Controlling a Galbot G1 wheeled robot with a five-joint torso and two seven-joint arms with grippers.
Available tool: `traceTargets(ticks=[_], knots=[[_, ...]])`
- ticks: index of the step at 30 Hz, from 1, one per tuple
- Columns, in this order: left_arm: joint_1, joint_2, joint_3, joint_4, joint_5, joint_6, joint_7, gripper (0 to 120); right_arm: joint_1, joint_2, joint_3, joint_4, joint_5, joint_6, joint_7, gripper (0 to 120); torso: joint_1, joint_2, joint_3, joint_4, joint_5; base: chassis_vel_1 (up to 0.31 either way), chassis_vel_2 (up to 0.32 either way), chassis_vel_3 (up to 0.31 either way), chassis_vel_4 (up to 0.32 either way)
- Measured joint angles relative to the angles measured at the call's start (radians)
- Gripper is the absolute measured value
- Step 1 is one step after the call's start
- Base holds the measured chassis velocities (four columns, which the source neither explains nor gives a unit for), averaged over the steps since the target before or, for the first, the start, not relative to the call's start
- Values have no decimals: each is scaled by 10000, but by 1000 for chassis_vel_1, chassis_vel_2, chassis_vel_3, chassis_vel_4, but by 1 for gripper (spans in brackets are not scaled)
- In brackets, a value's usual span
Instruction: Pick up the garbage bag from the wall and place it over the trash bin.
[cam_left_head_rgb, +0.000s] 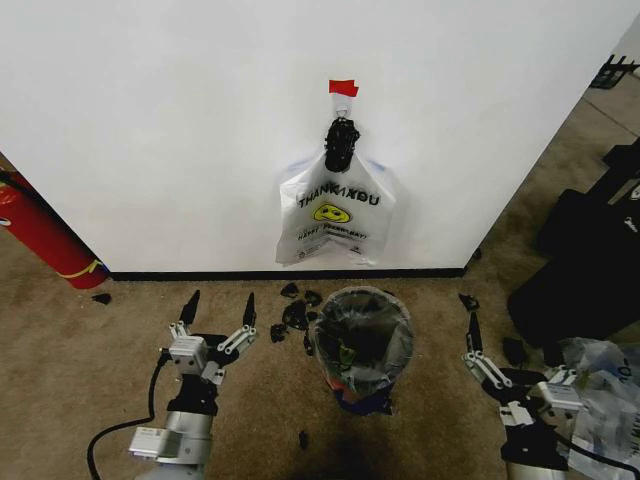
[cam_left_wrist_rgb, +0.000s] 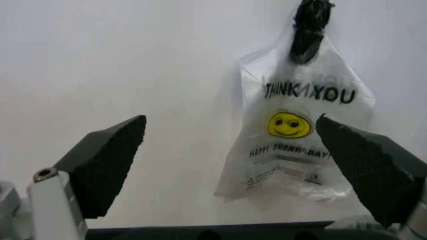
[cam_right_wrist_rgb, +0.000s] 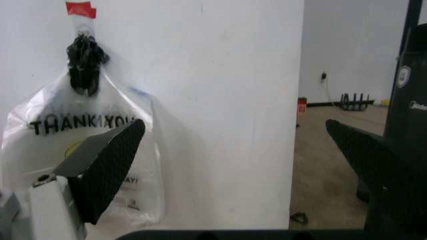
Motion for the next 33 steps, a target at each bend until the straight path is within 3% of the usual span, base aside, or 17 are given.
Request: traceTargets(ticks=[7,19,25,33], knots=[[76,6,-149,-108,-130,15,-59,100,-57,-9,204,106,384,-338,-580,100,0,-2,0,-1,1,0,0,0,0],[-3,91,7,-136,-202,610,-261,100,-99,176,191,402,105,-1100,-21,100,0,-2,0,-1,0,0,0,0,0],[-129,115,76,-2,-392,627,-252,100,-122,348,-42,141,-33,-86,-395,100,0,-2,0,-2,0,0,0,0,0],[-236,25,208,0,-303,643,-193,100,-32,476,85,157,-27,175,-440,100,0,-1,0,-1,0,0,0,0,0]])
